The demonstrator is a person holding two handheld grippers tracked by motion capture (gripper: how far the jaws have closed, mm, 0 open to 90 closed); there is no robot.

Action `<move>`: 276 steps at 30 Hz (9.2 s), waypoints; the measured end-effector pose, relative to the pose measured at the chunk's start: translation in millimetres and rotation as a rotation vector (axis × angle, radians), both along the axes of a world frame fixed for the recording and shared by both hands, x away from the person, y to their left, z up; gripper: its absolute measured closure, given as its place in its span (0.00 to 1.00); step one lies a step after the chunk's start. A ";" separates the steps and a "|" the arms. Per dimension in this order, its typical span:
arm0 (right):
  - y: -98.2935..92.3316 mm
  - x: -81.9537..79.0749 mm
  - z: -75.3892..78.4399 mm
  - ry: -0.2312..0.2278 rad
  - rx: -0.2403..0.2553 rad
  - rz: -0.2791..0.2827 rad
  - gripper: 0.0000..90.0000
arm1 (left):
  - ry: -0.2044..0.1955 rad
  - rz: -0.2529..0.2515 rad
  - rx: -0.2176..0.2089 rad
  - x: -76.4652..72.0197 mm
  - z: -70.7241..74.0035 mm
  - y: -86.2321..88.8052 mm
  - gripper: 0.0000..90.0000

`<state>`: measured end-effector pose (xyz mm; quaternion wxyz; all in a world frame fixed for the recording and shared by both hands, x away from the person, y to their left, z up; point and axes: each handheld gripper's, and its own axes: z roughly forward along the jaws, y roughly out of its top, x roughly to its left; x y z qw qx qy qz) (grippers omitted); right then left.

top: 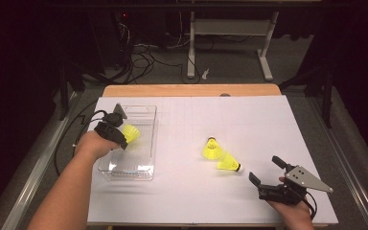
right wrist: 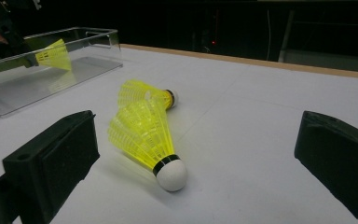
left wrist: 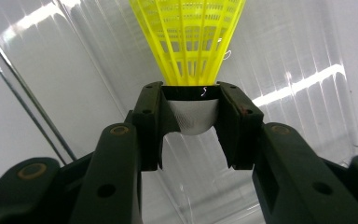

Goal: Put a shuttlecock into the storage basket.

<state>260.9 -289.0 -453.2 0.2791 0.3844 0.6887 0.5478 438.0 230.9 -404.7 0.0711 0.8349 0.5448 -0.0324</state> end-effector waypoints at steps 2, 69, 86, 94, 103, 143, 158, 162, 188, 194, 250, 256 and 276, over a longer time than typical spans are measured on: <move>-0.2 -0.1 0.1 0.001 0.001 0.001 0.00 | -0.002 0.001 -0.001 0.0 0.6 0.5 0.71; 1.6 -0.4 0.0 0.002 -0.004 -0.002 0.00 | -0.005 -0.133 0.020 -64.3 44.9 -17.9 0.18; 1.2 -0.2 0.2 -0.001 -0.006 -0.005 0.00 | 0.037 -0.157 0.003 -70.8 41.3 -18.6 0.00; 0.7 2.7 -0.3 0.006 0.002 -0.011 0.00 | 0.037 -0.182 -0.009 -72.9 44.5 -31.5 0.01; 0.2 3.5 -0.4 0.005 -0.005 -0.009 0.00 | 0.021 -0.206 -0.013 -79.2 45.6 -37.7 0.01; -0.8 -1.6 1.1 -0.005 -0.005 0.000 0.00 | 0.005 -0.323 -0.023 -83.7 64.8 -107.3 0.01; 0.3 -1.8 1.3 -0.005 -0.007 0.003 0.00 | 0.000 -0.361 -0.031 -84.4 64.4 -134.2 0.01; 0.1 -1.8 1.4 -0.006 -0.007 0.004 0.00 | 0.001 -0.375 -0.040 -84.6 64.4 -145.0 0.01; -0.6 -2.8 2.4 -0.011 -0.003 0.011 0.00 | 0.007 -0.432 -0.077 -67.5 48.8 -199.7 0.01; -1.9 -2.7 2.7 -0.013 0.001 0.009 0.00 | 0.005 -0.435 -0.071 -59.9 43.7 -207.6 0.01; -5.2 -2.5 2.7 -0.013 0.018 0.013 0.00 | -0.077 -0.407 -0.113 -8.7 1.2 -250.6 0.61; -5.6 -2.4 2.7 -0.012 0.021 0.013 0.00 | -0.074 -0.408 -0.114 -8.4 -3.3 -253.4 0.71; -5.1 -2.3 2.7 -0.013 0.020 0.019 0.00 | -0.097 -0.373 -0.105 -9.1 -7.6 -255.6 0.88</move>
